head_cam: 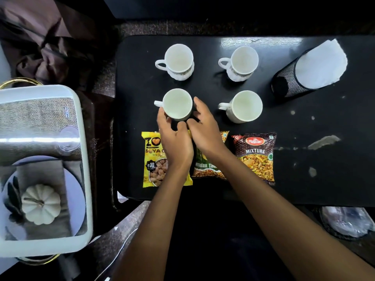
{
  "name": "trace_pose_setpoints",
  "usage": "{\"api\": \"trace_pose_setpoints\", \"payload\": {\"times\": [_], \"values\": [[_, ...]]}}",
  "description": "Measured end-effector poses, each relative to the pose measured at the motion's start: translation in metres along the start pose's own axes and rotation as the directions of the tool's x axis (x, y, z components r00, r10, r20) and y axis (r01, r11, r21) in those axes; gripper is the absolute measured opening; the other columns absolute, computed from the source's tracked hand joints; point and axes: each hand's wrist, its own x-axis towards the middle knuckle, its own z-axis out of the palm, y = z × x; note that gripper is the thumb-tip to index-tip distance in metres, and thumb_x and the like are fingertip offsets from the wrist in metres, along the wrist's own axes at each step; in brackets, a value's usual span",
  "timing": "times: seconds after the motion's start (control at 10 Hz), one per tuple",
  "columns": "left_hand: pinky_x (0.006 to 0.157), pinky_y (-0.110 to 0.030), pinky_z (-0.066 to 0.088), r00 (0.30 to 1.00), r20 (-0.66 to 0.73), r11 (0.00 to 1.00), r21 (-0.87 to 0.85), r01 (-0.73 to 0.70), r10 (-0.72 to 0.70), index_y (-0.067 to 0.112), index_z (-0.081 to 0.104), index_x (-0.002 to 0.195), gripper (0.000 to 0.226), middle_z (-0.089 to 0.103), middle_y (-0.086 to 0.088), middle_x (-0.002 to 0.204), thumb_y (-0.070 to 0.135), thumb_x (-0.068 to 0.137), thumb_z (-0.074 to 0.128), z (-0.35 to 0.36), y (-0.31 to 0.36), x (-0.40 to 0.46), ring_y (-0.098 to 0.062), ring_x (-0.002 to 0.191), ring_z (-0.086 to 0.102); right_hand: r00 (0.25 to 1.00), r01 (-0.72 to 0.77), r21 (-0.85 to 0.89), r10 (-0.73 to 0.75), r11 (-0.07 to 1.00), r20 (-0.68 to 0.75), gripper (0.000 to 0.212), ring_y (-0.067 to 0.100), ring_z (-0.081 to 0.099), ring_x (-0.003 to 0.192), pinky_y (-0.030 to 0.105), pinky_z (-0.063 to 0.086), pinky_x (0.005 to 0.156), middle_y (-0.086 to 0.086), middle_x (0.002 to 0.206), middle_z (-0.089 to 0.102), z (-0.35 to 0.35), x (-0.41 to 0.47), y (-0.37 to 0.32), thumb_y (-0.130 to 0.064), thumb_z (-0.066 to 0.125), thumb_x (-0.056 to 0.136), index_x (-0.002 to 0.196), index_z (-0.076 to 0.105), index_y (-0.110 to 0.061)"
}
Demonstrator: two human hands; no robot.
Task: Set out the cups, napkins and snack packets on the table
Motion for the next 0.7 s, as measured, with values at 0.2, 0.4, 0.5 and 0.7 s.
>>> {"api": "trace_pose_setpoints", "payload": {"times": [0.2, 0.4, 0.5, 0.7], "values": [[0.106, -0.033, 0.039, 0.998, 0.056, 1.000, 0.023, -0.010, 0.008, 0.022, 0.028, 0.146, 0.062, 0.047, 0.006, 0.141, 0.002, 0.090, 0.044, -0.007, -0.006, 0.003, -0.009, 0.131, 0.043, 1.000, 0.007, -0.004, -0.007, 1.000, -0.025, 0.059, 0.016, 0.036, 0.137, 0.040, 0.032, 0.114, 0.003, 0.150, 0.039, 0.002, 0.001, 0.000, -0.002, 0.044, 0.088, 0.145, 0.033, -0.014], [0.113, -0.033, 0.028, 0.991, -0.096, 0.959, 0.276, -0.062, 0.092, 0.020, 0.024, 0.148, 0.059, 0.026, 0.002, 0.155, 0.016, 0.093, 0.046, -0.008, 0.004, -0.013, -0.015, 0.141, 0.026, 0.990, 0.096, -0.078, -0.104, 0.992, -0.096, 0.053, 0.019, 0.039, 0.136, 0.040, 0.032, 0.113, 0.007, 0.147, 0.042, 0.001, -0.004, -0.001, -0.006, 0.044, 0.091, 0.142, 0.036, -0.011], [0.115, -0.035, 0.025, 0.956, -0.064, 0.890, 0.387, -0.240, 0.286, 0.014, 0.031, 0.144, 0.057, 0.031, -0.002, 0.153, 0.011, 0.090, 0.048, -0.016, 0.021, -0.029, -0.018, 0.141, 0.027, 0.970, 0.179, -0.134, -0.198, 0.975, -0.143, 0.044, 0.022, 0.050, 0.124, 0.041, 0.040, 0.105, 0.010, 0.134, 0.054, -0.004, -0.020, -0.007, -0.004, 0.046, 0.090, 0.133, 0.048, -0.008], [0.119, -0.039, 0.003, 0.872, 0.160, 0.676, 0.572, -0.464, 0.463, 0.007, 0.032, 0.144, 0.058, 0.036, -0.007, 0.151, 0.010, 0.089, 0.047, -0.026, 0.062, -0.045, -0.022, 0.142, 0.030, 0.905, 0.270, -0.427, -0.379, 0.863, -0.192, 0.045, 0.025, 0.047, 0.126, 0.034, 0.035, 0.106, 0.010, 0.134, 0.055, -0.026, -0.052, -0.033, -0.004, 0.047, 0.086, 0.131, 0.051, -0.006]]}}
